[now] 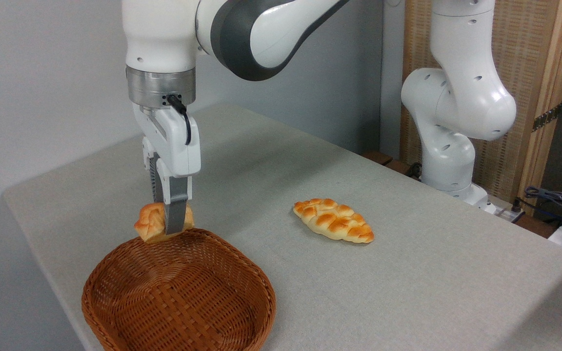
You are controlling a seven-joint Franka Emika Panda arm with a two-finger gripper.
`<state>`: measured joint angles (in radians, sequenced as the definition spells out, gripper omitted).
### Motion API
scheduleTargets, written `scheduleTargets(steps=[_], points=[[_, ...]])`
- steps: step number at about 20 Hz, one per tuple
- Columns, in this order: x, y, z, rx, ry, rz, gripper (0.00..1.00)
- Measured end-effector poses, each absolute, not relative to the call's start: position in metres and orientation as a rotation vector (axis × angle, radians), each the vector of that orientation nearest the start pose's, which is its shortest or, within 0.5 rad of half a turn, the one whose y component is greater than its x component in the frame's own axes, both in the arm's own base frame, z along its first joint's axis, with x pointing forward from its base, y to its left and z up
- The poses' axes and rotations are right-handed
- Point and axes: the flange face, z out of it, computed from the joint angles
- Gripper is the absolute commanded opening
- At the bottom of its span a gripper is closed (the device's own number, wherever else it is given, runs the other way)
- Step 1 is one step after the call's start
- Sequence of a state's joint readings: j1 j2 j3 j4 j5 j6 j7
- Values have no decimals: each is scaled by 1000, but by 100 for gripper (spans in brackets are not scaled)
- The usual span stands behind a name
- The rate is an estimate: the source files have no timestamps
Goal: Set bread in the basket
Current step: 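Lower the bun into the basket and open the gripper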
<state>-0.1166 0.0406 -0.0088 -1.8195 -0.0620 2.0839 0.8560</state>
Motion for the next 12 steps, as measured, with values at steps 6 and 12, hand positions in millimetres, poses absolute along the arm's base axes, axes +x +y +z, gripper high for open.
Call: scheduleTargets(steps=[6, 12], points=[[592, -78, 529, -2747, 1427, -354, 100], [589, -71, 537, -2766, 1417, -320, 100]])
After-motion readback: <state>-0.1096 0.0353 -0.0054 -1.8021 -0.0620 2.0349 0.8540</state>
